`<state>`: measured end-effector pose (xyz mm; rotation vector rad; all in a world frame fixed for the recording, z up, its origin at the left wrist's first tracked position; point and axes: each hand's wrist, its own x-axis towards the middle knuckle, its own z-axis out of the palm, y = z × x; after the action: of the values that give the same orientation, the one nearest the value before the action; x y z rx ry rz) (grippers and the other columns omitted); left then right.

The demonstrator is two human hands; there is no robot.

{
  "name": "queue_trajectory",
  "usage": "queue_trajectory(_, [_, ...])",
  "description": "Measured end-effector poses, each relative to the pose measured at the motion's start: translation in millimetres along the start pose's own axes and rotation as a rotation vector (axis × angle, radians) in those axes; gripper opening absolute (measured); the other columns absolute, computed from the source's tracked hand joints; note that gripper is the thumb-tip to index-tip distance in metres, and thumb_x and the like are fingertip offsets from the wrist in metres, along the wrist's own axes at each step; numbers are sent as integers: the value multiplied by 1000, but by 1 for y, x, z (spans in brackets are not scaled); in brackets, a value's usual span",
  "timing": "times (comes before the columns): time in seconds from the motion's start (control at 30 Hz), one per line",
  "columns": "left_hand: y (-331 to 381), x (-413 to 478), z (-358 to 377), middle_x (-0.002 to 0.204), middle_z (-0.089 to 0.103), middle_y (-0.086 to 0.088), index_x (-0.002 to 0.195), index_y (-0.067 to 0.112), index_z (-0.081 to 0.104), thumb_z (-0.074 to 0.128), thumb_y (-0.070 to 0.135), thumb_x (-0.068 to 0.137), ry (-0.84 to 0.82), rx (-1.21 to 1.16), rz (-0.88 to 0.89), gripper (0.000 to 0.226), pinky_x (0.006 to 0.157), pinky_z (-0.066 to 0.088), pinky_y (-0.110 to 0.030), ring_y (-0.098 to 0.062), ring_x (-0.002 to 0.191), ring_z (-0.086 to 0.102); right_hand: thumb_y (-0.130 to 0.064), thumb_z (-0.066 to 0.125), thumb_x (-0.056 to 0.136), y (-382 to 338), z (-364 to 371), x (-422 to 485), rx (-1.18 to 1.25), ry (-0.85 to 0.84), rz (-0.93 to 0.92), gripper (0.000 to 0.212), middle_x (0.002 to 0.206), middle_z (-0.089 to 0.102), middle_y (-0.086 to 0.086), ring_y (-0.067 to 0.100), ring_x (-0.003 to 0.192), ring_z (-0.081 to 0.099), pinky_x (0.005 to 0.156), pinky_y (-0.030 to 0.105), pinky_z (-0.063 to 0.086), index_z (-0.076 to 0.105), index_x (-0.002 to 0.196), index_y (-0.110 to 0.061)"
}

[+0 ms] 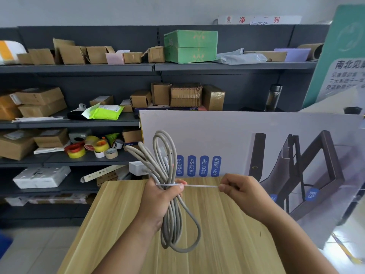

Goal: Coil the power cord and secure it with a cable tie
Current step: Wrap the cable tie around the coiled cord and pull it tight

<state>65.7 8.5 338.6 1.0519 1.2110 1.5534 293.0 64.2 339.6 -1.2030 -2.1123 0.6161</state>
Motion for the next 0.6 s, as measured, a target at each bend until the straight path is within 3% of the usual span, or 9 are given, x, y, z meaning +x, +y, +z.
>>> queue_trajectory(0.17, [7,0,3,82,75,-10,94,17,69,67,-11,80,-57,8,-38,31,70,49,-34,-13,72,68,-20,63,90,7,-19,5,-26,11,13,21,51,51,-17,6,47,38,49,18,33,60,70,-25])
queue_trajectory(0.27, [13,1,5,84,76,-6,88,22,72,67,-12,79,-118,37,-61,36,69,51,-29,-11,71,68,-20,63,89,18,-25,9,-33,45,43,20,50,48,-12,7,46,35,50,24,33,60,70,-23])
queue_trajectory(0.47, [15,6,7,82,72,-5,101,7,69,69,-10,78,-165,-56,-202,29,69,53,-29,-14,71,67,-22,67,87,25,-26,14,54,110,119,20,50,44,-3,10,48,33,50,27,32,64,68,-23])
queue_trajectory(0.53, [15,11,8,76,67,-4,104,8,69,75,2,76,-145,-167,-281,30,65,51,-31,-15,65,63,-20,69,86,18,-23,11,162,125,127,19,51,41,0,12,49,33,51,25,31,66,68,-17])
queue_trajectory(0.6, [14,16,8,72,64,-4,101,9,68,78,18,71,-94,-215,-317,34,59,49,-30,-15,62,58,-22,75,80,10,-16,7,493,174,172,20,52,39,4,17,50,34,50,26,32,65,66,-12])
